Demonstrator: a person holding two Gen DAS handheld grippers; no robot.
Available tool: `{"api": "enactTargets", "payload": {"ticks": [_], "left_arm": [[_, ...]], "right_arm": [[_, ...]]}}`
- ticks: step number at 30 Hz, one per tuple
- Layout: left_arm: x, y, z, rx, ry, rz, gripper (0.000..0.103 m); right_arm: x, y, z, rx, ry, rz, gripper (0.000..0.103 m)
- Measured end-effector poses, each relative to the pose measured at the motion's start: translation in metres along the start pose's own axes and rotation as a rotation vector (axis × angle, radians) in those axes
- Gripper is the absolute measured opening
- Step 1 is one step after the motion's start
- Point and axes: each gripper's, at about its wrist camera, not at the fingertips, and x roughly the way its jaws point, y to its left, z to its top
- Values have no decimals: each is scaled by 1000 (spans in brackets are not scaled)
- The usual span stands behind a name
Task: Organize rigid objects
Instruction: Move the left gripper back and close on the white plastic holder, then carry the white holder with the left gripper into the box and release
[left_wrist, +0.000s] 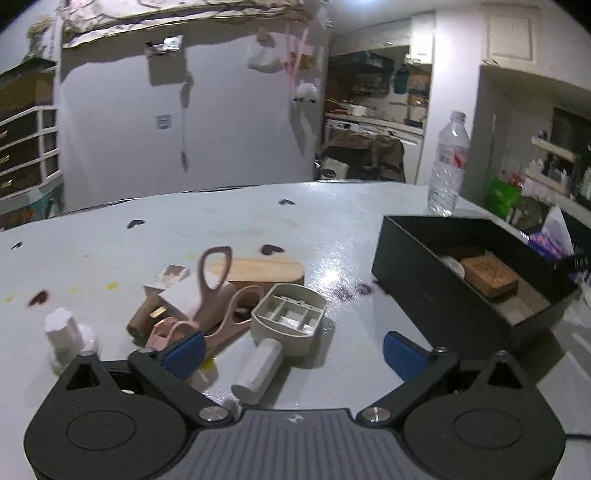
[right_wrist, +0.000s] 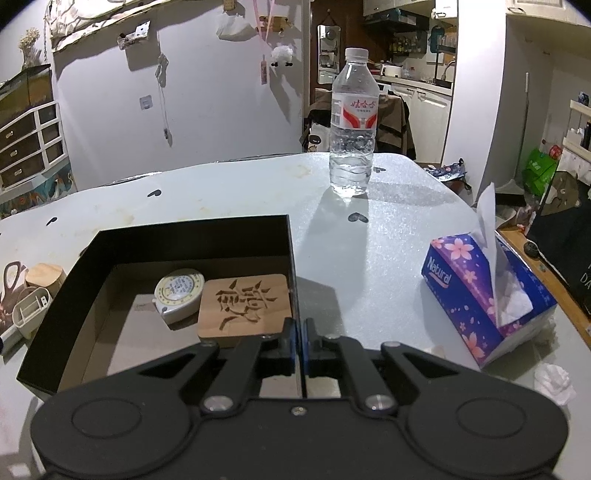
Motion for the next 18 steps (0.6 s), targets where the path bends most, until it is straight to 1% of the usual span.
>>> {"api": "enactTargets", "payload": {"ticks": [1, 2, 4, 5, 7, 8, 9, 10, 13, 16, 18], "left_arm": [[3, -1, 0, 15, 13, 1, 81], [7, -1, 0, 27, 28, 7, 76], [14, 0, 0, 38, 53, 18, 60], [16, 1, -1, 40, 64, 23, 57], [21, 3, -3, 52, 104, 39, 41], [20, 3, -5, 62, 105, 43, 38], [18, 3, -6, 64, 109, 39, 28], [15, 3, -7, 62, 116, 25, 21], [4, -3, -12, 84, 137, 6, 20], [-7, -10, -16, 100, 164, -30, 21], [-12, -15, -19, 97, 170, -33, 21]], "right_arm": [[0, -1, 0, 4, -1, 3, 5], [0, -1, 0, 7, 0, 5, 5], [-1, -2, -1, 9, -1, 7, 5], [-1, -2, -1, 8, -1, 6, 5], [-1, -2, -1, 9, -2, 6, 5], [-1, -2, -1, 8, -3, 5, 5], [-1, -2, -1, 5, -3, 3, 5], [-2, -1, -1, 1, -3, 1, 5], [-2, 0, -1, -4, -3, -2, 5], [-2, 1, -1, -4, -3, -1, 5], [-3, 1, -1, -6, -3, -2, 5]]}}
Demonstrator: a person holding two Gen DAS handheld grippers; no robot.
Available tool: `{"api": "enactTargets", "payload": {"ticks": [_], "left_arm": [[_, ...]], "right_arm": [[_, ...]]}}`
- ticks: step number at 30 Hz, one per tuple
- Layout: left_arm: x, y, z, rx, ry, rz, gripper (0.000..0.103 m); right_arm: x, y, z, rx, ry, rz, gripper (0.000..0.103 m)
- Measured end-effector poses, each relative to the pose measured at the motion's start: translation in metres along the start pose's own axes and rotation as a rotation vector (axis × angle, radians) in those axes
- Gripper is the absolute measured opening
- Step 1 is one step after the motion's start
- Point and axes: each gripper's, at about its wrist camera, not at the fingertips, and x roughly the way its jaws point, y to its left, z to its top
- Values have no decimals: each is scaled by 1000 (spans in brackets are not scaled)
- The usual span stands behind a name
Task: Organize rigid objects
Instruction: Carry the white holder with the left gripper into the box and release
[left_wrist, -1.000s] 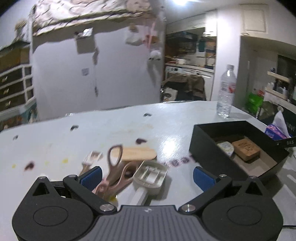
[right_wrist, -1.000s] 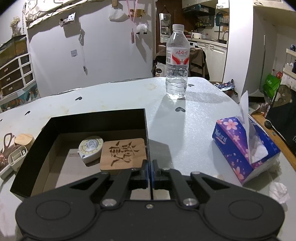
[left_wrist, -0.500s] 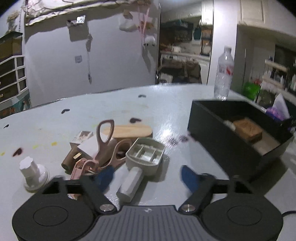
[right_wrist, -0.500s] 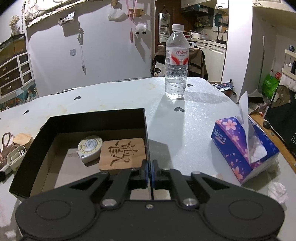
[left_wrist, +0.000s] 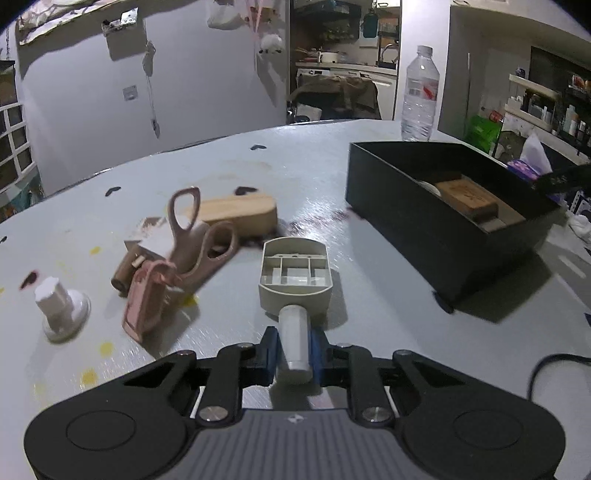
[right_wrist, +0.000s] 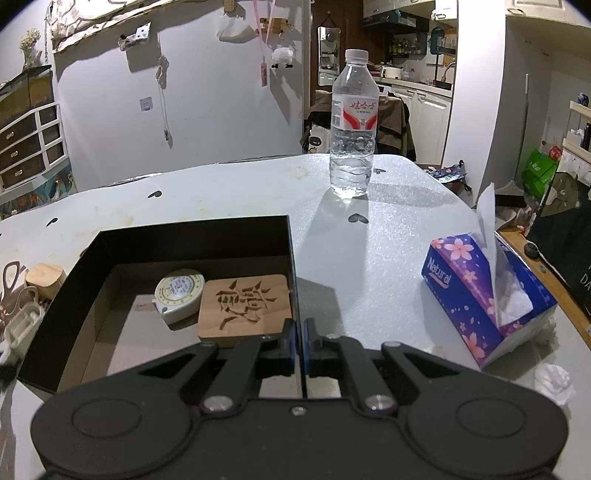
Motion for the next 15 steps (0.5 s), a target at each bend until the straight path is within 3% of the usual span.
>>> {"api": "enactTargets", "payload": {"ticks": [2, 4, 15], "left_arm": [[0, -3, -2, -9, -11, 7, 28], [4, -3, -1, -25, -24, 21, 51], [30, -4, 14, -20, -97, 25, 52]], "right_arm": [[0, 0, 0, -1, -2, 1, 5], [0, -1, 0, 2, -2, 5, 5], [2, -2, -1, 7, -1, 11, 5]]}}
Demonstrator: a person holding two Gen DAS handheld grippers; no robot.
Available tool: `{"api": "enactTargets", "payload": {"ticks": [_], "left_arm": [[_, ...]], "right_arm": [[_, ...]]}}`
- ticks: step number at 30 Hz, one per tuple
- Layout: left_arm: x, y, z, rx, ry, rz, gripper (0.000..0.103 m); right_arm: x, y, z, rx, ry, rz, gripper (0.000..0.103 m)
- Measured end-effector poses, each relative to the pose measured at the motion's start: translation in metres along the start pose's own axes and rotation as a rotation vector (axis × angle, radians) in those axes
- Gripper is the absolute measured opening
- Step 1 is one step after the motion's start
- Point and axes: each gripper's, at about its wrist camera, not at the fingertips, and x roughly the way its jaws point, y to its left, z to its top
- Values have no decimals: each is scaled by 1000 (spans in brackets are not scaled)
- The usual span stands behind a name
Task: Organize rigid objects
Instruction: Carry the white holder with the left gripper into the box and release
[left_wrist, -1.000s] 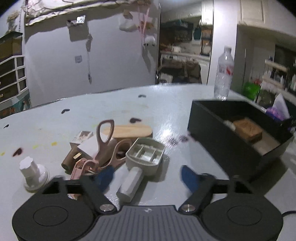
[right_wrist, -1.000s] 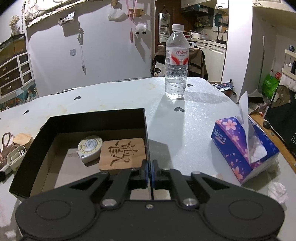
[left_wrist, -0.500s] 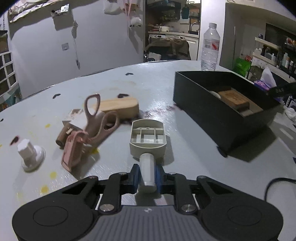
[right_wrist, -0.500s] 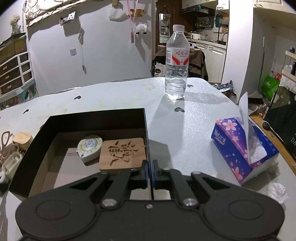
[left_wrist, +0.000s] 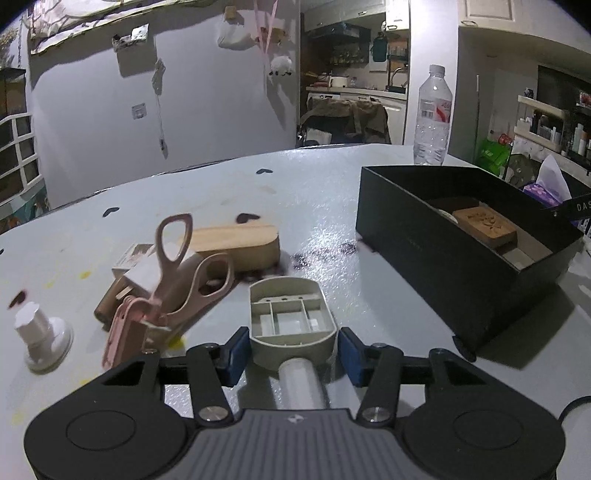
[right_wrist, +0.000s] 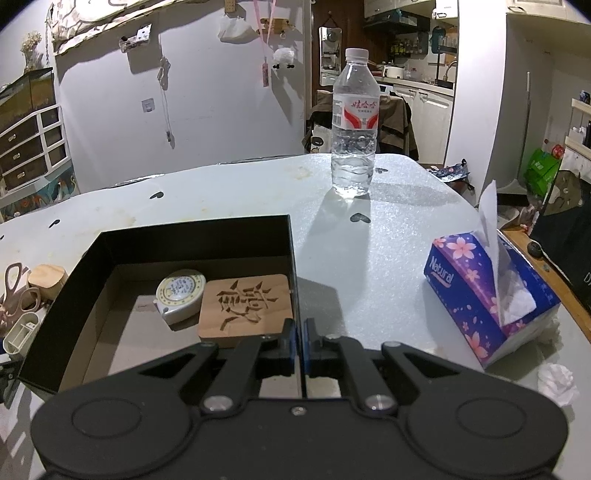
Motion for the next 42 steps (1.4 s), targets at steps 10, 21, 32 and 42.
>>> {"api": "enactTargets", "payload": {"ticks": [10, 21, 32, 42], "left_arm": [[-22, 1, 11, -51, -91, -20, 48], [-37, -36, 73, -129, -243, -264, 48], [39, -107, 118, 269, 6, -564, 48], [87, -137, 127, 520, 251, -712, 48]], "right_arm": [[0, 1, 0, -4, 1, 2, 5], [0, 0, 0, -1, -4, 9, 5], [2, -6, 1, 19, 7, 37, 4], [1, -7, -1, 27, -1, 49, 4]]}}
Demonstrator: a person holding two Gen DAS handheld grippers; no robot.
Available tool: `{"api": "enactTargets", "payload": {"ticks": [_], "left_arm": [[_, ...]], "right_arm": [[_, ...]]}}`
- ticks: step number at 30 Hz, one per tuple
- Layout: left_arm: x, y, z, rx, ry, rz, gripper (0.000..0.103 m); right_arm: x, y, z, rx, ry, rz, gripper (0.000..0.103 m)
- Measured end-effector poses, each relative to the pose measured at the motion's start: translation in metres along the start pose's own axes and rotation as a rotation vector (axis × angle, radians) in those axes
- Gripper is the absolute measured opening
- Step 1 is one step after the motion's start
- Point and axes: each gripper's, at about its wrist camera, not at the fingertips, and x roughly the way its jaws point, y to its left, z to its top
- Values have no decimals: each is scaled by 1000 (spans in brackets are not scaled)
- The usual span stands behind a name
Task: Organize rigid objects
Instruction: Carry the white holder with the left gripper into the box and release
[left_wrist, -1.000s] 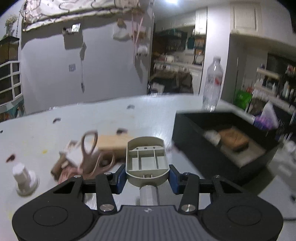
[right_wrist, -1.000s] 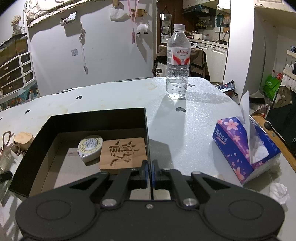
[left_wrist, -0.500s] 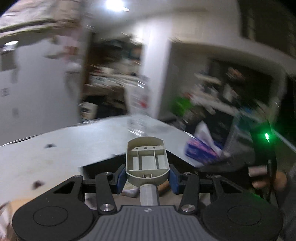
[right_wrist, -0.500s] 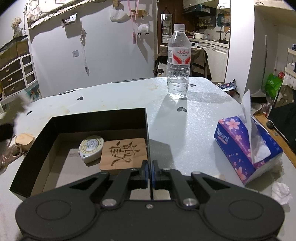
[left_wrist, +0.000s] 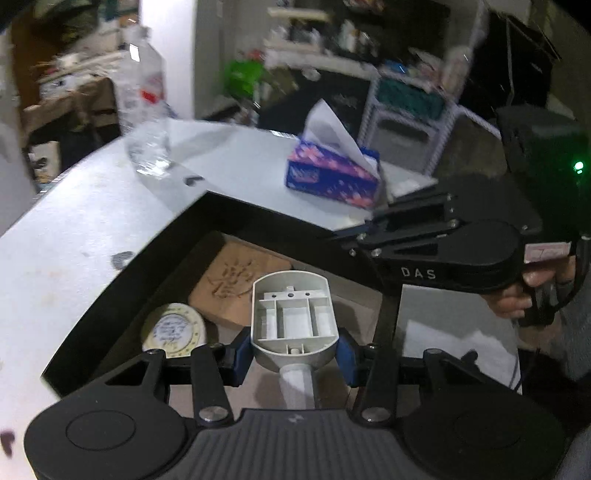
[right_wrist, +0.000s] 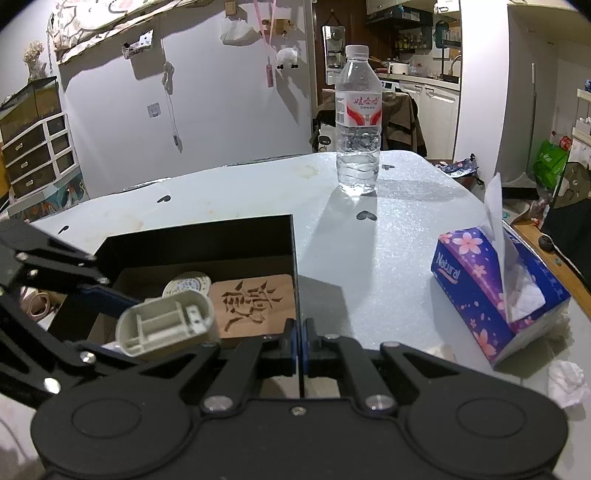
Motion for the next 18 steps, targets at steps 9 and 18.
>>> {"api": "enactTargets", "payload": {"ticks": [9, 18], "left_arm": [[38, 4, 16, 30, 73, -84, 48], [31, 23, 11, -182, 74, -139, 84]], "right_arm": [[0, 1, 0, -6, 2, -4, 4], [0, -1, 0, 19, 8, 2, 4]]}}
